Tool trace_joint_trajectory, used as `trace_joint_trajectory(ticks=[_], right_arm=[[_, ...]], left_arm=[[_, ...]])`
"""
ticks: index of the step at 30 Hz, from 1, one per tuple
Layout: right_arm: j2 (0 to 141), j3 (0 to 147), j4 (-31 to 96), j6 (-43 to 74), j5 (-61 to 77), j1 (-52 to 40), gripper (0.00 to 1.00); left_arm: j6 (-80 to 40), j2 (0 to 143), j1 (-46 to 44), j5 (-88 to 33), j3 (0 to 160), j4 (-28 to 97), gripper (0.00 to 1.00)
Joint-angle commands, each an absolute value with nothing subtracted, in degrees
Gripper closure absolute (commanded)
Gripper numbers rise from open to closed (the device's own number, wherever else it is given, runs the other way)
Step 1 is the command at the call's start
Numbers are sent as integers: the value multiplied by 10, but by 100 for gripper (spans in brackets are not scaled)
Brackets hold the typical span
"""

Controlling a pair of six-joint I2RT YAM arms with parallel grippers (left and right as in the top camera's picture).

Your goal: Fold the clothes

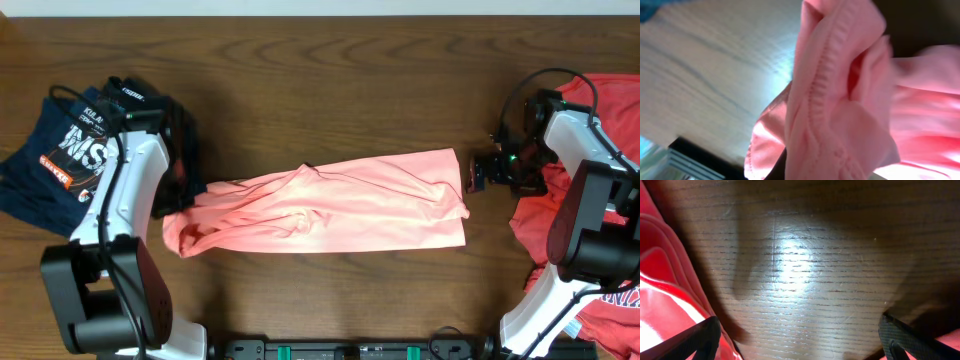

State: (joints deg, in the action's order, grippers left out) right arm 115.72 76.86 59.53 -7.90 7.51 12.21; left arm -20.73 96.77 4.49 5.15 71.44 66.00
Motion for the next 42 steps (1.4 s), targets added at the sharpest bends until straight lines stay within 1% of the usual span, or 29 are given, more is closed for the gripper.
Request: trace_joint_trajectory(ticks=[1,6,9,11,18,24,28,32,33,34,35,36,38,39,42], right_arm=[[1173,762,596,-73,75,127,1],[1173,762,596,-73,75,127,1],[1173,762,595,-73,75,127,1],[1173,762,595,-73,75,127,1],[1173,762,596,-73,75,127,1],[1173,762,596,-71,76,127,1],[1173,762,596,-70,79,127,1],[1173,762,596,-71,80,127,1],[1173,762,596,-71,80,127,1],[1173,762,596,-71,79,127,1],[1173,762,597,-71,79,127,1],[1173,762,598,-71,79,127,1],[1173,762,598,-71,81,127,1],[1173,762,598,-71,85,127,1],[1173,762,598,-78,132,127,1]], left_arm=[[-200,955,8,-17,739,666,94],[-203,955,-70,-115,739,635,94],[-229,955,-123,-181,738,603,94],[-254,955,-154,-202,738,581,94],[-347,956,-263,-206,734,484,94],[-418,973,-329,-205,734,391,94],[-439,996,-358,-203,734,333,94],[-438,1017,-374,-206,734,252,85],[-437,1019,-375,-213,734,237,78],[-431,1019,-375,-221,734,229,66],[-418,1017,-373,-231,734,224,58],[-398,1013,-369,-248,734,223,51],[-358,1002,-355,-286,734,234,43],[-342,995,-345,-299,734,245,42],[-290,962,-303,-302,734,312,42]])
